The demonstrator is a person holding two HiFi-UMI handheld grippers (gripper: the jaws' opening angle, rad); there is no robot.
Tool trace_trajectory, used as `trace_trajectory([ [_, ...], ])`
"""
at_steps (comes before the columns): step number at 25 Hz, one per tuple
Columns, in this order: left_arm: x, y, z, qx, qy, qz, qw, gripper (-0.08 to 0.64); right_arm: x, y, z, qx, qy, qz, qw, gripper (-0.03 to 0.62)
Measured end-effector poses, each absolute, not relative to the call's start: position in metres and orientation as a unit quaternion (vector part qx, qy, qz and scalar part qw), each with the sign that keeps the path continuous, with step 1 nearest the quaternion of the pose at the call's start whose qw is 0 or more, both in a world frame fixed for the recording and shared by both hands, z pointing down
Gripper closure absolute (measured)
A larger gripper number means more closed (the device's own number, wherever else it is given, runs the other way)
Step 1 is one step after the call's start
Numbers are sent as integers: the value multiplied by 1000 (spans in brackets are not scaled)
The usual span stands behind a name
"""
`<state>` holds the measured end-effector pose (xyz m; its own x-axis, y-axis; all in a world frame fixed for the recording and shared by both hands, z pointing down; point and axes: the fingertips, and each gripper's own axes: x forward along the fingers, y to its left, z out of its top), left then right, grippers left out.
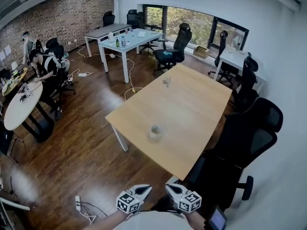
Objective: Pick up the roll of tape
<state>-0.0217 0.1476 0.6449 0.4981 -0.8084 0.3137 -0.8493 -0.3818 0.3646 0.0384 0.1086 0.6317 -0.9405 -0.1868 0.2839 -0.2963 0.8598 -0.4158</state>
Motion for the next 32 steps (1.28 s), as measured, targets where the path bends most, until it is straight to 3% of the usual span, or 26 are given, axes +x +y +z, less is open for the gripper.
trace_trajectory([
  [20,-5,35,643,840,-465,66,271,555,62,-16,628,164,-949,261,64,584],
  [32,-18,-18,649,855,-434,83,272,554,61,-53,636,193,-942,265,78,584],
])
